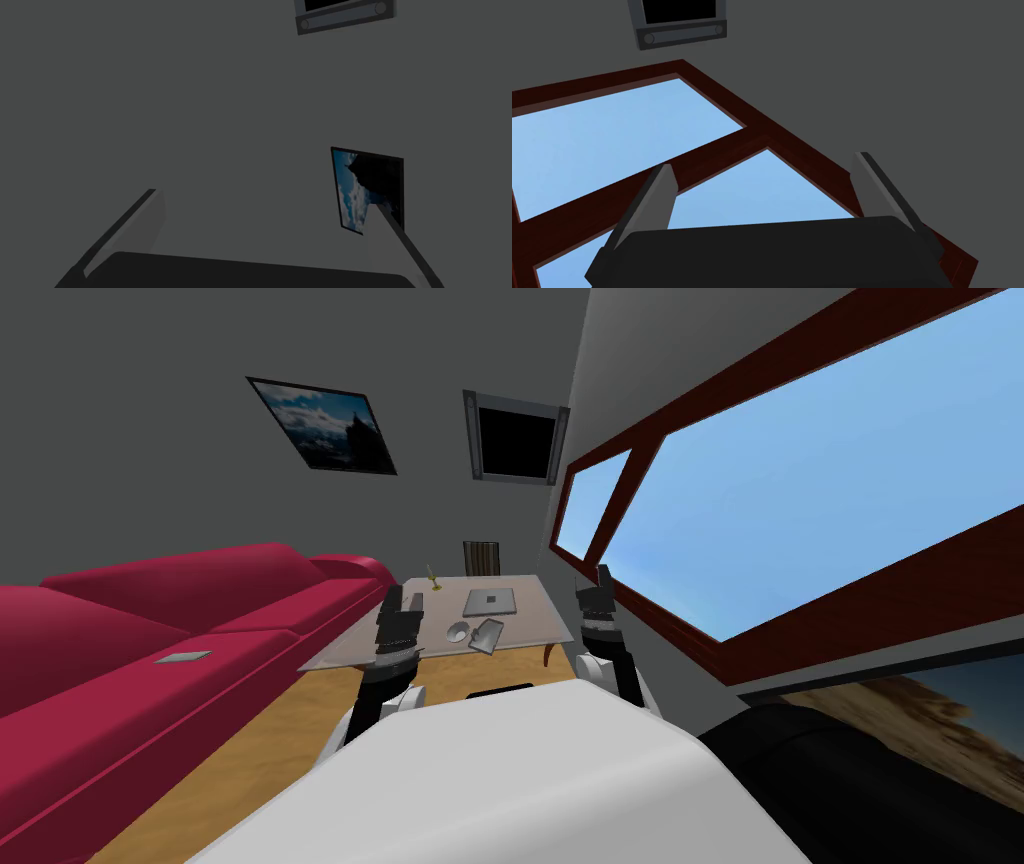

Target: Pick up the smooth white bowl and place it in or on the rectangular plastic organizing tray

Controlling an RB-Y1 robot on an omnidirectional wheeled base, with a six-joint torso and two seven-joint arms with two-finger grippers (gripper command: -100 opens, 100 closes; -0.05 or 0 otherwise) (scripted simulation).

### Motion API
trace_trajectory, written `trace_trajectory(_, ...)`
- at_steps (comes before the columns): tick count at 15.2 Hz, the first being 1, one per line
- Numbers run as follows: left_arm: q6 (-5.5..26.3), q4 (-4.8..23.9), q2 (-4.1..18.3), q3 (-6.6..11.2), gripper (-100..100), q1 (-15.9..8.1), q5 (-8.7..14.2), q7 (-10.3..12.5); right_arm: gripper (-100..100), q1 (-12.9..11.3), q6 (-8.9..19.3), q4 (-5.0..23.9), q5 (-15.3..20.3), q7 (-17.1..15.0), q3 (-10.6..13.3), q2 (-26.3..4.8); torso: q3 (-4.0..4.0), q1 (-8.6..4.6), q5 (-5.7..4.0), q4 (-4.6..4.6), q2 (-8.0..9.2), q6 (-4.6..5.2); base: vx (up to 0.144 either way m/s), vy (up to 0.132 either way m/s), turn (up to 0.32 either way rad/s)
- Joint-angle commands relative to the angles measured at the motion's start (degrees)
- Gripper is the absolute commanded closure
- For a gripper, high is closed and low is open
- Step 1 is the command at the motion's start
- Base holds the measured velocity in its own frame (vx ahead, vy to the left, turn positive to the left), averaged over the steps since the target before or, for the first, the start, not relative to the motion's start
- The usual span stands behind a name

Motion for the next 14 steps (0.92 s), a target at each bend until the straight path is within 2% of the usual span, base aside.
trace_trajectory(1,1.03,0.99,1.79,0.32,-100,-0.41,0.14,0.02,0,0.0,0.0,0.0,0.0,0.0,0.0,0.0,0.0,0.0,0.0,0.0,0.0,0.0,0.0,0.005,-0.057)
trace_trajectory(6,5.94,5.72,5.38,1.85,-100,-2.36,0.79,0.09,0,-0.01,0.0,0.0,0.0,0.0,0.0,0.0,-0.01,0.17,0.04,0.0,-0.01,0.02,-0.001,0.028,-0.121)
trace_trajectory(7,5.94,5.72,5.38,1.85,-100,-2.36,0.79,0.09,0,-0.01,0.0,0.0,0.0,0.0,0.0,-0.01,0.0,0.2,0.05,-0.01,0.0,0.02,0.0,0.041,-0.105)
trace_trajectory(9,8.82,8.51,6.45,2.74,-100,-3.5,1.17,0.13,0,0.0,0.0,0.0,0.0,0.0,0.0,0.0,-0.01,0.18,0.05,-0.01,-0.02,0.02,-0.001,0.033,-0.108)
trace_trajectory(10,8.82,8.51,6.45,2.74,-100,-3.5,1.17,0.13,0,-0.01,0.0,0.0,0.0,0.0,0.0,0.0,-0.01,0.18,0.04,-0.01,-0.02,0.03,-0.004,0.035,-0.117)
trace_trajectory(11,10.42,10.05,6.91,3.24,-100,-4.12,1.39,0.15,0,0.0,0.0,0.0,0.0,0.0,0.0,0.0,-0.01,0.17,0.04,0.0,-0.01,0.02,-0.002,0.036,-0.105)
trace_trajectory(14,12.11,11.7,7.32,3.77,-100,-4.79,1.62,0.17,0,0.0,0.0,0.0,0.0,0.0,0.0,0.0,-0.01,0.16,0.04,-0.01,-0.01,0.02,-0.001,0.028,-0.094)
